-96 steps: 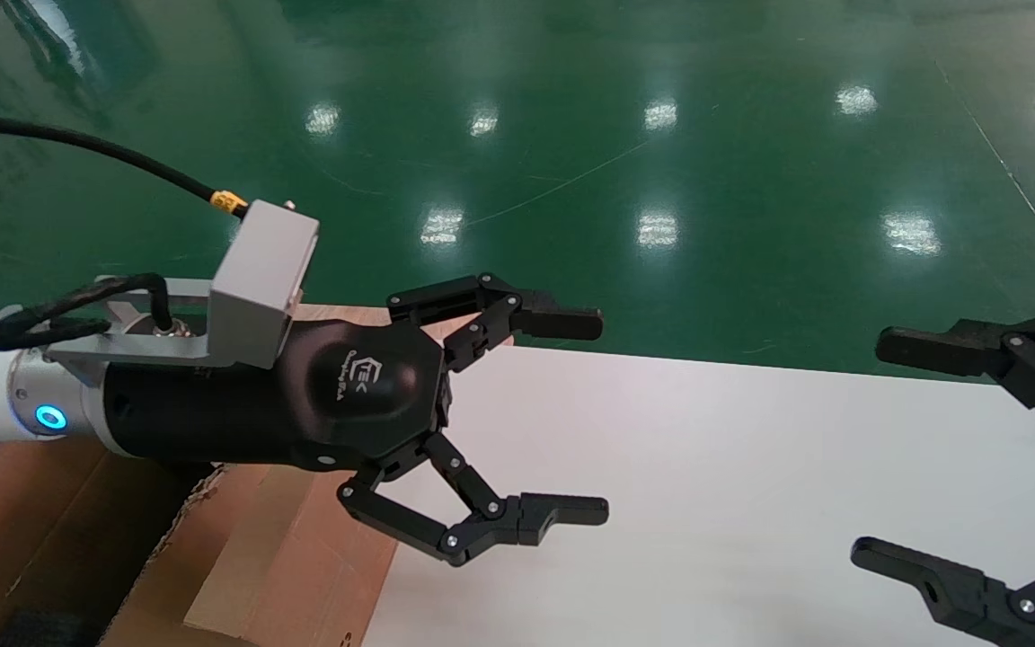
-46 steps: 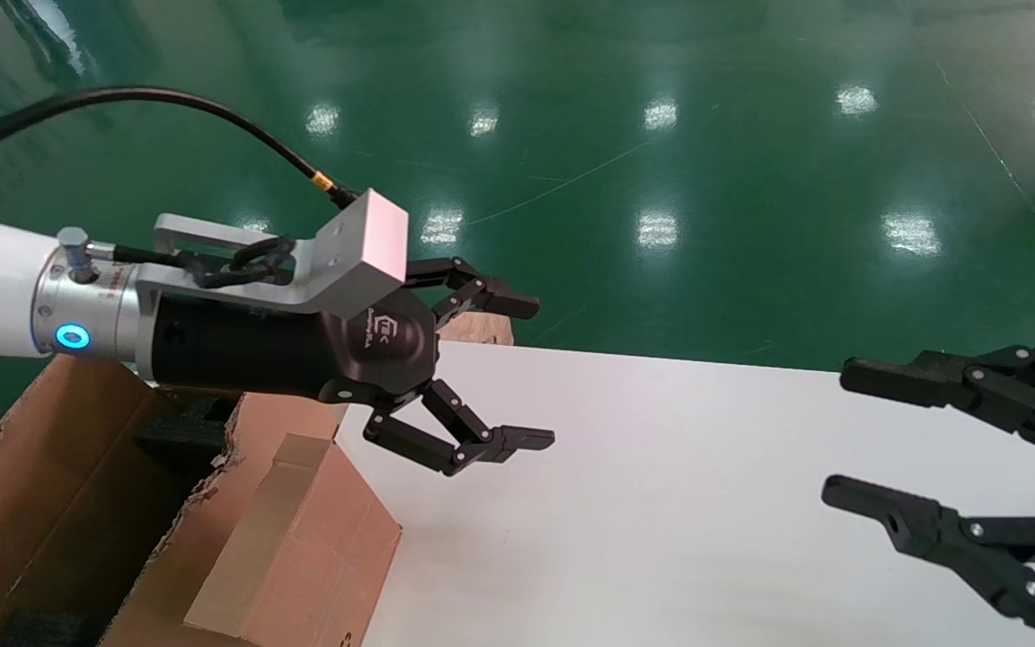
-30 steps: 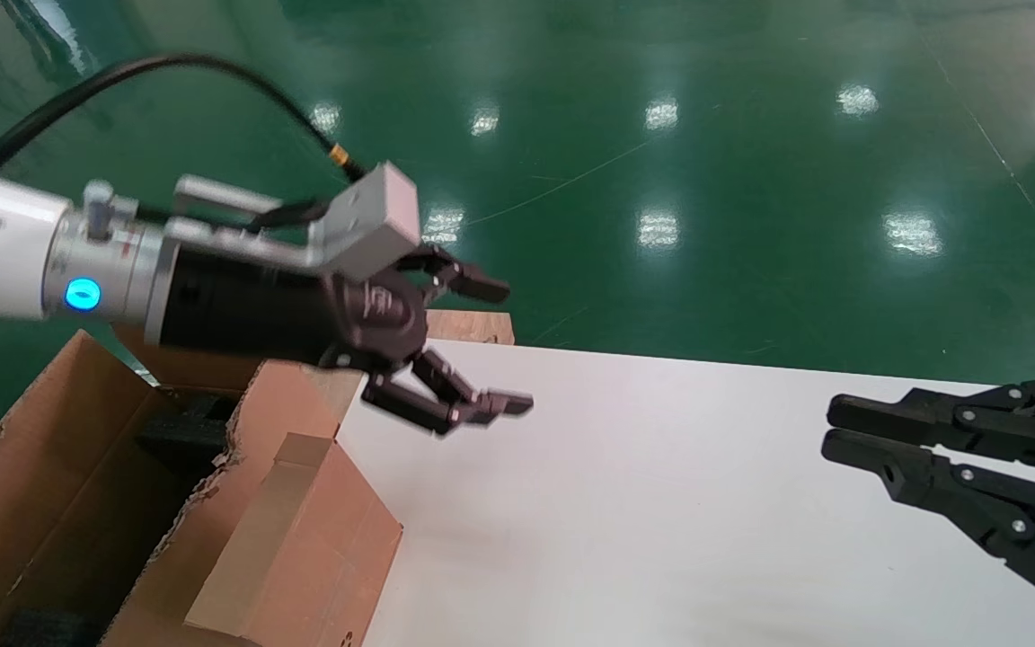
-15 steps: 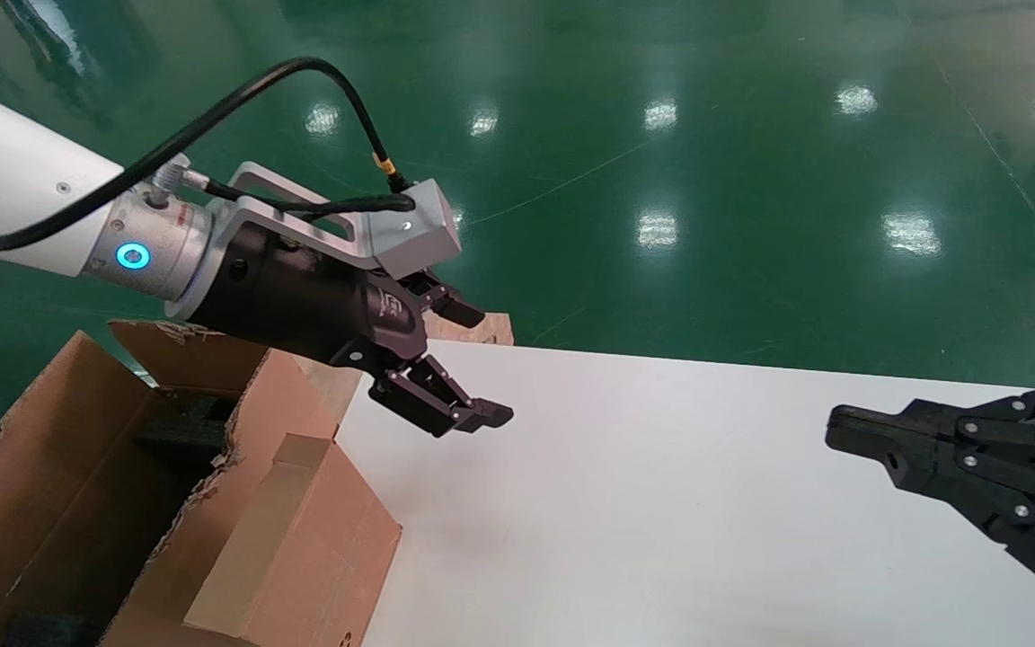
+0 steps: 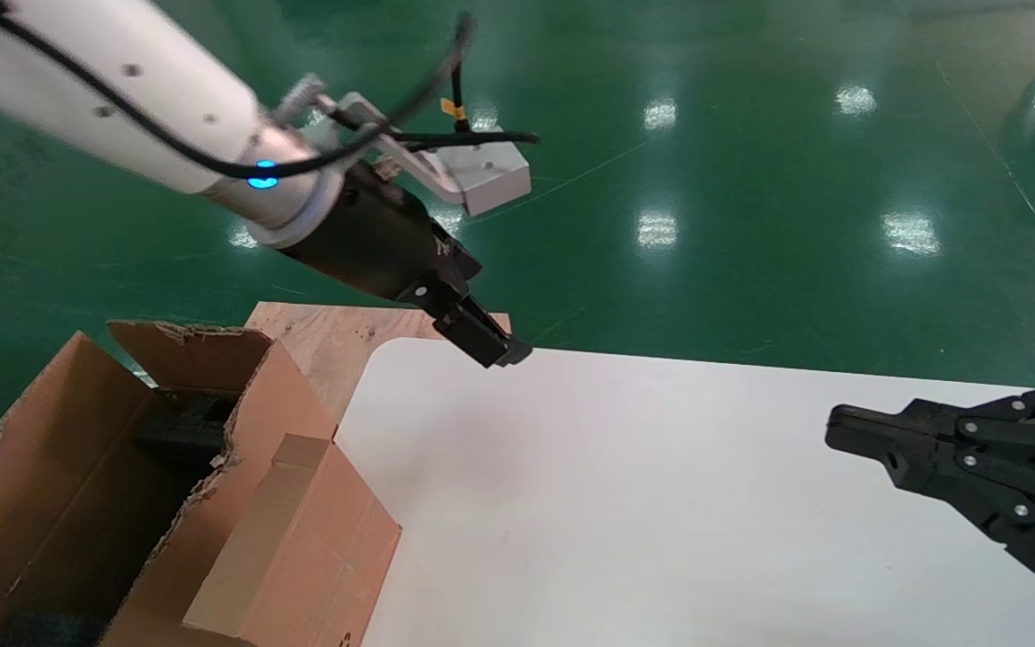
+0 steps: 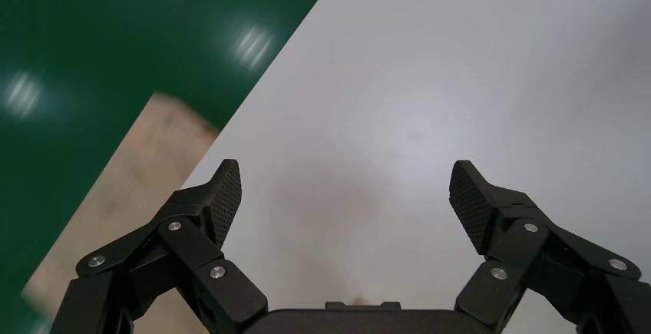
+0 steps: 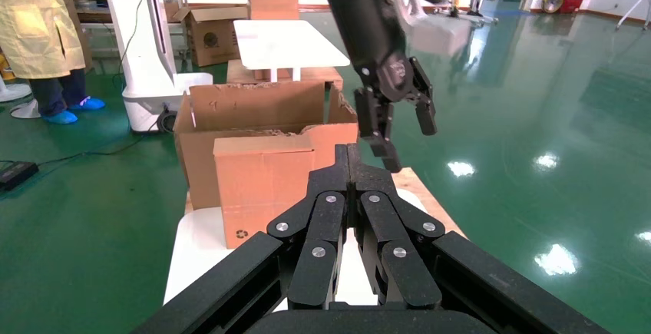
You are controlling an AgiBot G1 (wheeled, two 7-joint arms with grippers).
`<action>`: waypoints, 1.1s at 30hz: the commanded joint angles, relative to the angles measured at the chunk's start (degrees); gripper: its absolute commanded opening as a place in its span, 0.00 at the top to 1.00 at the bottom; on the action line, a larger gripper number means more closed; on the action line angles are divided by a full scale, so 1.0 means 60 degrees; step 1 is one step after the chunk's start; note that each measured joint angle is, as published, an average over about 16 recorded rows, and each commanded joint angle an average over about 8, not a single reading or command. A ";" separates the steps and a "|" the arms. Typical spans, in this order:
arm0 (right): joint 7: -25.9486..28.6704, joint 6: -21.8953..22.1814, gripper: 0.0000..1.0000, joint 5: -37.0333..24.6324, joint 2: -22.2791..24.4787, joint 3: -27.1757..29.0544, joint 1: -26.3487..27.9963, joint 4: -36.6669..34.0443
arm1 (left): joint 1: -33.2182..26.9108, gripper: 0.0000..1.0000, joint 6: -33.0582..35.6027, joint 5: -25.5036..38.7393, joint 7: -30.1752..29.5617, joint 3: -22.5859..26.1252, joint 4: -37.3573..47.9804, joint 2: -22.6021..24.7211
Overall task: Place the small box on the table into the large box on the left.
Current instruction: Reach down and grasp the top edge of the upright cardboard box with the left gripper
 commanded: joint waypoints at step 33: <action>-0.0006 0.0005 1.00 0.0008 0.0005 -0.0012 0.0003 -0.0001 | -0.3239 0.00 -0.0266 -0.2610 -0.4678 0.8168 -0.0009 0.0725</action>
